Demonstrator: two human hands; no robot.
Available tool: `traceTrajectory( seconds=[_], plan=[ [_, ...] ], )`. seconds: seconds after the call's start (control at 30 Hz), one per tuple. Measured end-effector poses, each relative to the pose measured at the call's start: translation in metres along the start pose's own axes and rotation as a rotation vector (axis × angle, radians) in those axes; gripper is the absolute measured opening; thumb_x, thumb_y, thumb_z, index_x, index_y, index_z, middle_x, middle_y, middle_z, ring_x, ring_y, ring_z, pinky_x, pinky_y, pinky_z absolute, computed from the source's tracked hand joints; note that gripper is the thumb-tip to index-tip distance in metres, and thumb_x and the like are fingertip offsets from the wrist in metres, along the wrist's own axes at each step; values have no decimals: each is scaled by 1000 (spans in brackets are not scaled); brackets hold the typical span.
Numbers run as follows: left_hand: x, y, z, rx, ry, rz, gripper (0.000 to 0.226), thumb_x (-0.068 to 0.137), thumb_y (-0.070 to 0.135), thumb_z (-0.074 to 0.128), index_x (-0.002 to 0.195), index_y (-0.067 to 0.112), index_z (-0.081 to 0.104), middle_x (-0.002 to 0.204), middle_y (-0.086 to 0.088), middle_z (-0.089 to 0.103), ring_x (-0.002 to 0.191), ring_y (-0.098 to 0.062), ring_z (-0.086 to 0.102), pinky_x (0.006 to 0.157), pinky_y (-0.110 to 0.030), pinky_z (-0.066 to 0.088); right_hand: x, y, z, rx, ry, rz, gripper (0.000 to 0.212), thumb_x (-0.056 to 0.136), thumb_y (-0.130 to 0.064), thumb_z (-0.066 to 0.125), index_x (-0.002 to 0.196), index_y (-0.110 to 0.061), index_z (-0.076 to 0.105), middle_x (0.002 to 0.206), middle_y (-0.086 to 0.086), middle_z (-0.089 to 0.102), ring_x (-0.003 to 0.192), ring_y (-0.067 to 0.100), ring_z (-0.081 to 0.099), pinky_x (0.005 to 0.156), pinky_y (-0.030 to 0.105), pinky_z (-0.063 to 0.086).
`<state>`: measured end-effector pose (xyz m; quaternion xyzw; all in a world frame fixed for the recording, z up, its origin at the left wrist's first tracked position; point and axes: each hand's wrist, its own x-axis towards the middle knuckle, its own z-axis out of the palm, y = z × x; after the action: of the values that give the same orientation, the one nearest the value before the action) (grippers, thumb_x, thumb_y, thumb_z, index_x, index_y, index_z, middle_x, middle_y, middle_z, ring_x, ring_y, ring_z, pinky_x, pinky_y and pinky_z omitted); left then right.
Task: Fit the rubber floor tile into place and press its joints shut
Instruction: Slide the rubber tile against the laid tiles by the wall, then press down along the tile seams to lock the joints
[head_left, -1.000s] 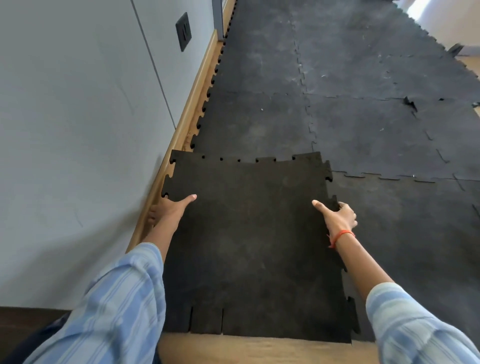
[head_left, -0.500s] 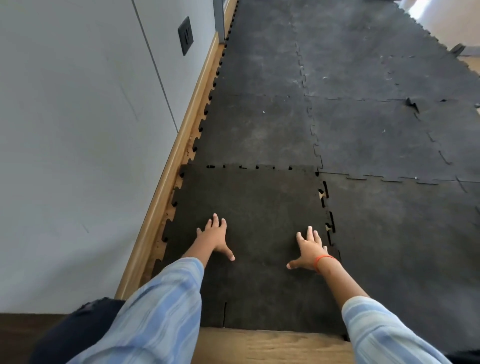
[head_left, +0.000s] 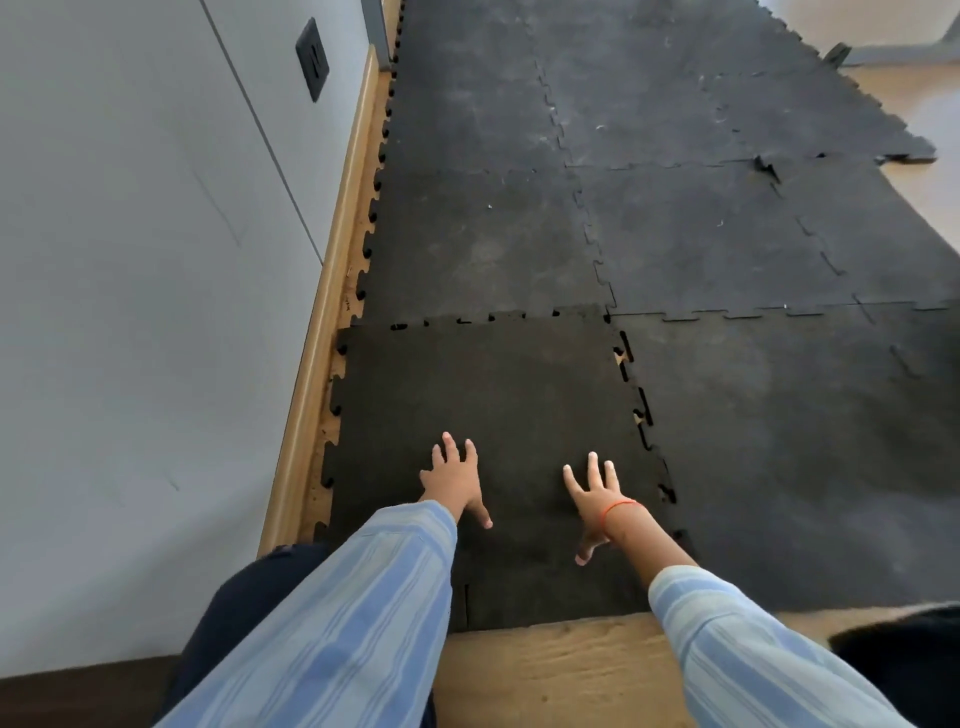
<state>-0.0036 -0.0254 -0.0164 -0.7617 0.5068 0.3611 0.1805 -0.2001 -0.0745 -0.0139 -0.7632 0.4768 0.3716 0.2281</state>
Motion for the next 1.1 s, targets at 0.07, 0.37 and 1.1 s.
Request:
traceTrajectory(
  seconds=[0.07,0.37,1.1],
  plan=[
    [-3,10,-4,43,-44,17,119,76,41,80,156,16,-6,161,-18,-16,150,-37,-2,116,-53,23,-2,-4,-1,0,-55,10,131,67,-33,85,151,-24,-14,155,16,-32,145,39,-19,116,58,22],
    [1,61,-29,59,-125,-9,79,97,33,54,155,8,7,164,-13,-4,144,-37,28,113,-47,30,-14,6,-39,123,-32,-73,86,78,-29,76,149,-19,28,153,9,31,139,31,34,114,40,34],
    [22,90,-81,72,-418,-302,66,89,37,66,144,10,41,145,-10,46,130,-30,48,103,-38,41,54,15,-113,-12,70,-203,68,87,-20,66,146,-16,32,151,13,30,141,37,23,111,58,31]
  ],
)
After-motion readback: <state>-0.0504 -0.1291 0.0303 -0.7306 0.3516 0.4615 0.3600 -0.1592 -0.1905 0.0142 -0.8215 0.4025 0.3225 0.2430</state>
